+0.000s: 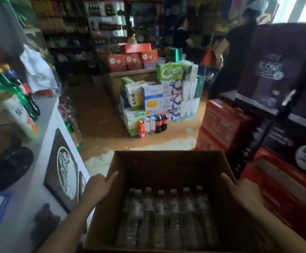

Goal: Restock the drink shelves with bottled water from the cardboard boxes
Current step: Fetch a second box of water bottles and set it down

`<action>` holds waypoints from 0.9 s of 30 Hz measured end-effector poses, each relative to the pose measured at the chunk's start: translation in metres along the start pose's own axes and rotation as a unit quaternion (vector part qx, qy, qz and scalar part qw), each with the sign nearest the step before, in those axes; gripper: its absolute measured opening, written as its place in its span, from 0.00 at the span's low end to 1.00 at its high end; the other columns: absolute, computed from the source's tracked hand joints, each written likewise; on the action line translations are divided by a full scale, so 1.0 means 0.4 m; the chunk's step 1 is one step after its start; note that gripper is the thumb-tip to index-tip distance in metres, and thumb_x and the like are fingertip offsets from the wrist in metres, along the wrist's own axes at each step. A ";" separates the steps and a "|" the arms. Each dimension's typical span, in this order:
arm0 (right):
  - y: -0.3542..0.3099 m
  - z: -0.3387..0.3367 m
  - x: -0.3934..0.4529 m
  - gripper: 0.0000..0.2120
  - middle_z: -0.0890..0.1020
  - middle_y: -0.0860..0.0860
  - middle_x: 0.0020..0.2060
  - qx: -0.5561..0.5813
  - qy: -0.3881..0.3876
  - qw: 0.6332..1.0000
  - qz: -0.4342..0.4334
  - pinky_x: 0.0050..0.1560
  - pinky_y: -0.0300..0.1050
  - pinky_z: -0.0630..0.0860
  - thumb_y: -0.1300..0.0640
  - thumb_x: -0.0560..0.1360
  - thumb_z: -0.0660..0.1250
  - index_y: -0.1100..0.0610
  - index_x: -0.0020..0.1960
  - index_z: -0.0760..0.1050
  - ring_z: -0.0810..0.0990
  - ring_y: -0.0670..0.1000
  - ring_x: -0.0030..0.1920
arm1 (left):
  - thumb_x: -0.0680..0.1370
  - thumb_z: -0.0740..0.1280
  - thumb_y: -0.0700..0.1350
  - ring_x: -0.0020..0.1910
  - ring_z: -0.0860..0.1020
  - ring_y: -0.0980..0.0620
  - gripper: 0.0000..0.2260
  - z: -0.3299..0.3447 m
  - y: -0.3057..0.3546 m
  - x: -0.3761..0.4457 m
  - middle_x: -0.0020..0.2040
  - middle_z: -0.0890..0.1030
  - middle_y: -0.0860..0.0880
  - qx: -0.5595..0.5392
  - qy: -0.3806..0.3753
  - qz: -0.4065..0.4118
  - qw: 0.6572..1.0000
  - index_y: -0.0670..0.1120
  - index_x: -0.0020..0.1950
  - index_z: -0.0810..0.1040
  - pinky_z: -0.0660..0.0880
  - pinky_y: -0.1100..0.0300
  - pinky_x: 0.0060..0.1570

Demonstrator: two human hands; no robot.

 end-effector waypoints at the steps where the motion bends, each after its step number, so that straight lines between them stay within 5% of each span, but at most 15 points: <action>1: -0.038 0.019 0.036 0.34 0.78 0.58 0.31 0.013 -0.006 1.000 0.003 0.35 0.46 0.69 0.31 0.73 0.58 0.63 0.33 0.77 0.78 0.58 0.35 | 0.79 0.53 0.63 0.46 0.80 0.41 0.29 -0.010 -0.013 0.032 0.41 0.81 0.38 0.008 0.005 -0.008 1.000 0.40 0.33 0.73 0.71 0.56 0.46; 8: -0.363 0.119 0.294 0.28 0.74 0.55 0.29 0.013 -0.032 0.990 -0.135 0.34 0.47 0.66 0.37 0.76 0.61 0.61 0.32 0.70 0.76 0.57 0.34 | 0.80 0.51 0.62 0.53 0.79 0.40 0.31 -0.067 -0.091 0.276 0.53 0.81 0.37 -0.021 0.034 -0.116 0.993 0.37 0.53 0.80 0.73 0.55 0.52; 17: -0.806 0.277 0.738 0.31 0.79 0.57 0.35 -0.019 -0.114 0.972 -0.204 0.33 0.44 0.67 0.33 0.75 0.59 0.61 0.33 0.72 0.77 0.56 0.37 | 0.81 0.55 0.57 0.54 0.77 0.37 0.27 -0.189 -0.083 0.660 0.54 0.80 0.34 -0.047 0.083 -0.216 0.972 0.33 0.54 0.78 0.72 0.54 0.51; 21: -1.043 0.341 0.910 0.34 0.81 0.62 0.44 -0.023 -0.114 0.962 -0.246 0.43 0.47 0.70 0.32 0.74 0.58 0.65 0.45 0.78 0.80 0.62 0.50 | 0.81 0.52 0.59 0.53 0.77 0.37 0.29 -0.263 -0.101 0.844 0.53 0.80 0.34 -0.045 0.108 -0.254 0.960 0.33 0.54 0.77 0.70 0.54 0.47; 27: -1.359 0.503 1.096 0.35 0.80 0.66 0.49 -0.008 -0.127 0.954 -0.271 0.44 0.49 0.70 0.33 0.75 0.59 0.68 0.48 0.77 0.79 0.64 0.52 | 0.81 0.52 0.59 0.55 0.76 0.36 0.28 -0.306 -0.171 1.146 0.56 0.78 0.34 -0.070 0.116 -0.304 0.943 0.35 0.60 0.75 0.73 0.50 0.55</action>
Point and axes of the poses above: each hand's wrist, its own x-axis towards the middle knuckle, its own z-axis out of the palm, y = z × x, the point moved 3 cm from there along x, towards the middle knuckle
